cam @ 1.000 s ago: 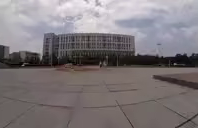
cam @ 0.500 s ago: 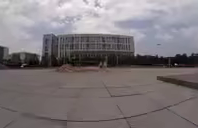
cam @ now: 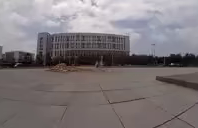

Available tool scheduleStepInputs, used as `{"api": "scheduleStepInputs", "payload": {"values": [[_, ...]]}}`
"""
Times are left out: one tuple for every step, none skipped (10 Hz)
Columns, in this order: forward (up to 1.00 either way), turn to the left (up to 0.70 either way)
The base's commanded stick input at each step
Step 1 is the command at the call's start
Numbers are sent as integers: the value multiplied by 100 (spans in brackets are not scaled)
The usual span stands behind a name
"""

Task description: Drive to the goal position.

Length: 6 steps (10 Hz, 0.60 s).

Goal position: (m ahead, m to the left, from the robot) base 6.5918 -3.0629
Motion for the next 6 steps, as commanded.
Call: {"api": "scheduleStepInputs", "payload": {"values": [[70,0],[70,0],[70,0],[70,0],[70,0],[70,0]]}}
